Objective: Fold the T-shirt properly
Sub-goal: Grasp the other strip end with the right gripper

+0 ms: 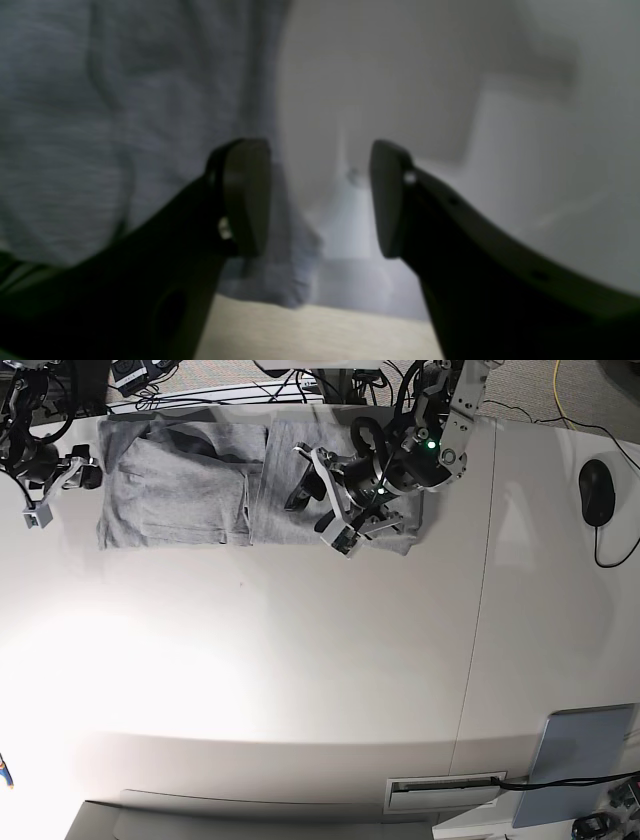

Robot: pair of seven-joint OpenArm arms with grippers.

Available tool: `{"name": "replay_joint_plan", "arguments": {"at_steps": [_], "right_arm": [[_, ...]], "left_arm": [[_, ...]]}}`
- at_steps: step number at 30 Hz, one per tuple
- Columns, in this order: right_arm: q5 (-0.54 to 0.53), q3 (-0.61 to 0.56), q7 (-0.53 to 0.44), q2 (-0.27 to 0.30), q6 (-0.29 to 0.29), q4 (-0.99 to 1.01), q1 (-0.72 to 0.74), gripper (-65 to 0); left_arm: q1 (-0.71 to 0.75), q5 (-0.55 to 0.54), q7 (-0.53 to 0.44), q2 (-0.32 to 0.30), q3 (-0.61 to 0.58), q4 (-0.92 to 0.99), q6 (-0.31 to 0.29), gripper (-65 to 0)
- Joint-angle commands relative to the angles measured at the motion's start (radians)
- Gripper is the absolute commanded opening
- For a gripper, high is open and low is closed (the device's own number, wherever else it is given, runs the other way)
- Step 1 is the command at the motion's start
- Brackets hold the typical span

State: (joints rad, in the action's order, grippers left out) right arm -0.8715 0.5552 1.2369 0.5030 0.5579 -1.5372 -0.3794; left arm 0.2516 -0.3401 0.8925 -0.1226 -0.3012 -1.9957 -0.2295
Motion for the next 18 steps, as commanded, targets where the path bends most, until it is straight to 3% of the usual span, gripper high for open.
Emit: {"name": "replay_joint_plan", "arguments": {"at_steps": [1,5,12,18], "right_arm": [[-0.023,0.009,-0.007,0.021,0.0,0.009,0.013,-33.4],[-0.11,0.007,0.062,0.01,0.026,0.098,0.06,-33.4],[-0.17,0.007,0.124,-0.047,0.055,0.153,0.093,-33.4],[-0.268,0.007,0.159,-0.048,0.055,0.153,0.094,-33.4]], "left_arm": [[-0.005,-0.011,-0.017,0.003,-0.003,-0.018,-0.005,-32.6],[-0.005,-0.011,-0.017,0.003,-0.003,-0.018,-0.005,-32.6],[-0.005,-0.011,-0.018,0.003,-0.003,-0.018,-0.005,-32.6],[-0.005,-0.01,-0.018,0.003,-0.003,-0.018,-0.005,-32.6]]}}
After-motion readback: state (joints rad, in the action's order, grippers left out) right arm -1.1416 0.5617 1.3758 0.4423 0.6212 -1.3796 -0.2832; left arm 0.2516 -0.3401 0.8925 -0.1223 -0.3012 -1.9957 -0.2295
